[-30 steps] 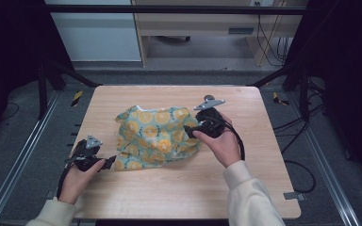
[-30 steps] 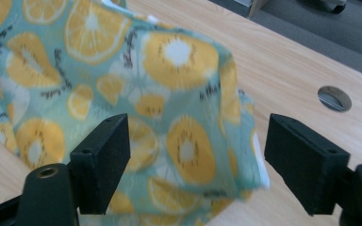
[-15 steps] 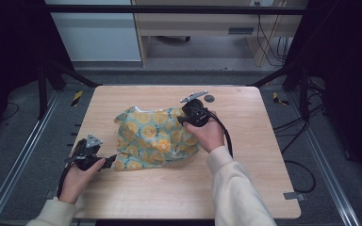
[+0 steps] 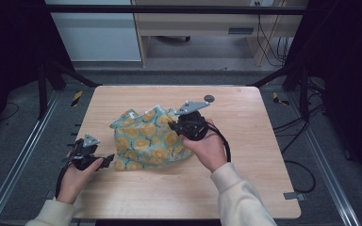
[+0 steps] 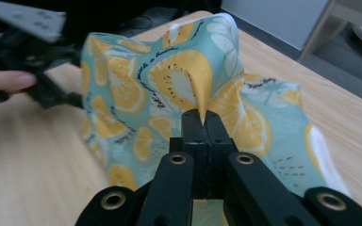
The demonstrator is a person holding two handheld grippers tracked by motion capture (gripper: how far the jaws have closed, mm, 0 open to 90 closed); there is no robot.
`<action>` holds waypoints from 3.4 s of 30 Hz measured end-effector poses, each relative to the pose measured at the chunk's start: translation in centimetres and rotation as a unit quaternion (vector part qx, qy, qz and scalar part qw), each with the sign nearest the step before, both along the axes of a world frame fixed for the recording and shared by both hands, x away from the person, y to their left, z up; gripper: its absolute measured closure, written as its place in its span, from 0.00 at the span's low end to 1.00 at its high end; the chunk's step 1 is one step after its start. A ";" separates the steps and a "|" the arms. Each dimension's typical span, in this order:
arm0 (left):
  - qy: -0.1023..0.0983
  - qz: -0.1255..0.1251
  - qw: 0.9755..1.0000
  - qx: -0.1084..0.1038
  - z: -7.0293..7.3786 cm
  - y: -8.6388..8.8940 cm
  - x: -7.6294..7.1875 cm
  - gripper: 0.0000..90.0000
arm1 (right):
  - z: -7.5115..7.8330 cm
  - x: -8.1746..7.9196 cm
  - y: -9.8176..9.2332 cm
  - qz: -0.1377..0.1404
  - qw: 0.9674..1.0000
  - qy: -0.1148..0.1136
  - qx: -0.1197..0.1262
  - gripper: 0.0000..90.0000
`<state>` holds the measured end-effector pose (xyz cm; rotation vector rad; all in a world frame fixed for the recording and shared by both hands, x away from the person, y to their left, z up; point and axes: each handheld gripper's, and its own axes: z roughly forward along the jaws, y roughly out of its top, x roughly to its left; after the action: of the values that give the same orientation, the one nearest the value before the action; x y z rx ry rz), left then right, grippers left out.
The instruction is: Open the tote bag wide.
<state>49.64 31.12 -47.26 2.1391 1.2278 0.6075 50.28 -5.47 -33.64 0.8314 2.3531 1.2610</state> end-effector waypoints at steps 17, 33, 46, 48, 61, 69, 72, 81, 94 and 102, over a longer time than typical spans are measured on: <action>-0.039 -0.023 0.999 0.009 5.7 0.2 -0.4 0.28 | -5.9 -7.3 0.2 0.063 0.997 0.035 -0.008 1.00; -0.020 -0.097 0.994 0.049 7.4 -6.8 4.4 0.20 | -7.6 -7.4 0.8 0.067 0.997 0.042 -0.022 1.00; 0.001 -0.106 0.992 0.070 6.1 -9.1 6.7 0.77 | -7.8 -7.4 0.0 0.060 0.997 0.044 -0.020 0.98; -0.005 -0.106 0.992 0.061 6.4 -8.9 6.5 0.87 | -7.8 -7.4 -0.3 0.058 0.997 0.043 -0.020 0.98; -0.071 -0.164 0.984 -0.020 11.3 -7.5 0.0 0.99 | -8.2 -8.8 -2.3 0.029 0.999 0.041 -0.020 0.95; -0.067 -0.176 0.982 -0.025 11.3 -7.9 -0.4 0.99 | -7.3 -8.6 -2.6 0.014 0.999 0.036 -0.019 0.73; -0.065 -0.177 0.982 -0.025 11.3 -7.9 -0.4 0.99 | -6.4 -8.5 -2.9 0.008 0.999 0.029 -0.019 0.67; -0.057 -0.184 0.981 -0.017 11.3 -8.0 -0.4 0.99 | -4.5 -6.7 -4.2 -0.026 0.999 0.021 -0.036 0.58; -0.055 -0.196 0.979 -0.009 11.5 -8.5 -0.5 1.00 | -6.3 -3.3 -4.4 -0.037 0.997 0.053 -0.048 0.68; -0.070 -0.206 0.976 -0.029 12.5 -7.9 -2.1 0.99 | -4.8 -5.0 -4.7 -0.026 0.999 0.017 -0.035 0.95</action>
<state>47.51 23.21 -34.77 2.1718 0.6881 0.5192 45.24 -10.22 -38.46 0.8908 2.3714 1.1452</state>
